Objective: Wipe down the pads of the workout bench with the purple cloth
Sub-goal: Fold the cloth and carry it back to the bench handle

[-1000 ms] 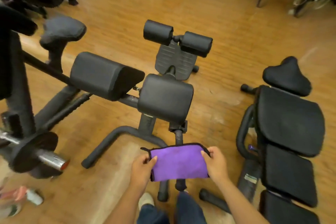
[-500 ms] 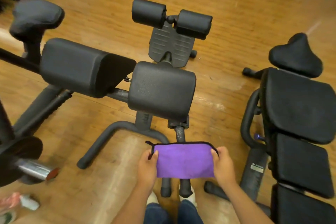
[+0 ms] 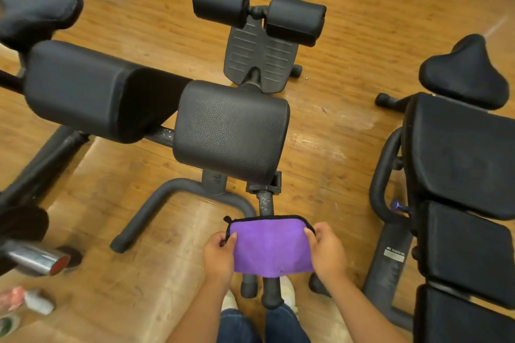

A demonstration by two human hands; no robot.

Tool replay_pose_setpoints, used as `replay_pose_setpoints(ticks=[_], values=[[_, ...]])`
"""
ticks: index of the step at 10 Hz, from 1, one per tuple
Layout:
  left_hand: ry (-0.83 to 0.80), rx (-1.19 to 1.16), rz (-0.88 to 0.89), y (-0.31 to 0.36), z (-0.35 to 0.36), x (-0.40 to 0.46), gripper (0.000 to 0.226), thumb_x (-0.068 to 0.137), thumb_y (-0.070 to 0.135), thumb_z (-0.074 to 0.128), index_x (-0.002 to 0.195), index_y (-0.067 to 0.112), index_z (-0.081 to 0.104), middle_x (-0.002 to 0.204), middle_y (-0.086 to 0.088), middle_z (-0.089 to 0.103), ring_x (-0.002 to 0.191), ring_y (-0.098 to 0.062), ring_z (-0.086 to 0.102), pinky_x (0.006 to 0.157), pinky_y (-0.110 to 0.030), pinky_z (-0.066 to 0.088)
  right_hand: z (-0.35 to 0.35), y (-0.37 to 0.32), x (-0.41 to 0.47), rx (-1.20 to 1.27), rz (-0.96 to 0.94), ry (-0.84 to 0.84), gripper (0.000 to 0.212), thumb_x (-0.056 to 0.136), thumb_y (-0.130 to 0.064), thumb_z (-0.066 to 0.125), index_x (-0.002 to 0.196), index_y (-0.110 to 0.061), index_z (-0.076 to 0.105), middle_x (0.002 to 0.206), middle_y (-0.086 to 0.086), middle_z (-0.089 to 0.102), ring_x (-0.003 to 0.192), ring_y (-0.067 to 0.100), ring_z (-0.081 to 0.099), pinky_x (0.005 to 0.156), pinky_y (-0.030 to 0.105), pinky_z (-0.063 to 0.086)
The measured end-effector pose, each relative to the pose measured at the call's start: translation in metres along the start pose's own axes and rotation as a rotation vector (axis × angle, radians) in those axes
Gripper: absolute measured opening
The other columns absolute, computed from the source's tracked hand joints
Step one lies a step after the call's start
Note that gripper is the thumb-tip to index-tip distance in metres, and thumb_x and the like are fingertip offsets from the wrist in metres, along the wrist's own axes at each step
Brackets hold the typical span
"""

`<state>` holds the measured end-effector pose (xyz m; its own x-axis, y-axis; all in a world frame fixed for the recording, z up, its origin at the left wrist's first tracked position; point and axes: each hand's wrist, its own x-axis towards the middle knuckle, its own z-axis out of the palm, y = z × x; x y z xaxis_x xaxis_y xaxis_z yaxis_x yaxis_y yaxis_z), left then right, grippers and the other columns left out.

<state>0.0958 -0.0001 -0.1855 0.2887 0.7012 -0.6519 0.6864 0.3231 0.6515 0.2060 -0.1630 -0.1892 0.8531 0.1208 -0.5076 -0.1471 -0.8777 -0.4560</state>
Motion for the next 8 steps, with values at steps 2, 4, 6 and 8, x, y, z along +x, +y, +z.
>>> replay_pose_setpoints(ticks=[2, 4, 6, 8], values=[[-0.030, 0.011, -0.070, -0.009, 0.016, 0.001, 0.028, 0.089, 0.012, 0.056, 0.062, 0.007, 0.049, 0.060, -0.007, 0.047, 0.057, -0.016, 0.040, 0.052, -0.025, 0.034, 0.025, -0.011, 0.006, 0.277, 0.141, 0.011, 0.015, 0.091, -0.005, 0.047, 0.076, -0.010, 0.049, 0.072, 0.008, 0.056, 0.068, 0.022, 0.049, 0.053, 0.028, 0.033], [-0.212, -0.096, -0.228, -0.013, 0.014, -0.011, 0.039, 0.087, 0.017, 0.061, 0.125, 0.014, 0.049, 0.113, -0.012, 0.061, 0.097, -0.024, 0.059, 0.083, -0.039, 0.051, 0.037, -0.009, -0.002, 0.464, 0.222, -0.105, 0.031, 0.090, 0.005, 0.044, 0.116, -0.006, 0.055, 0.087, 0.007, 0.060, 0.083, 0.020, 0.055, 0.068, 0.026, 0.041], [-0.148, -0.317, -0.148, 0.021, -0.058, -0.046, 0.046, 0.090, 0.013, 0.056, 0.134, 0.013, 0.041, 0.115, -0.012, 0.058, 0.099, -0.027, 0.059, 0.080, -0.039, 0.049, -0.045, -0.020, -0.045, 0.667, 0.125, -0.172, 0.021, 0.088, -0.009, 0.058, 0.107, -0.016, 0.064, 0.108, 0.001, 0.066, 0.101, 0.018, 0.060, 0.087, 0.032, 0.047], [-0.010, -0.861, -0.014, 0.119, -0.211, -0.102, 0.035, 0.091, -0.008, 0.035, 0.094, 0.002, 0.069, 0.103, -0.035, 0.062, 0.093, -0.031, 0.068, 0.082, -0.039, 0.055, -0.231, -0.065, -0.117, 0.992, -0.128, 0.079, 0.026, 0.092, -0.021, 0.049, 0.085, -0.006, 0.068, 0.081, 0.011, 0.073, 0.078, 0.021, 0.069, 0.073, 0.034, 0.058]])
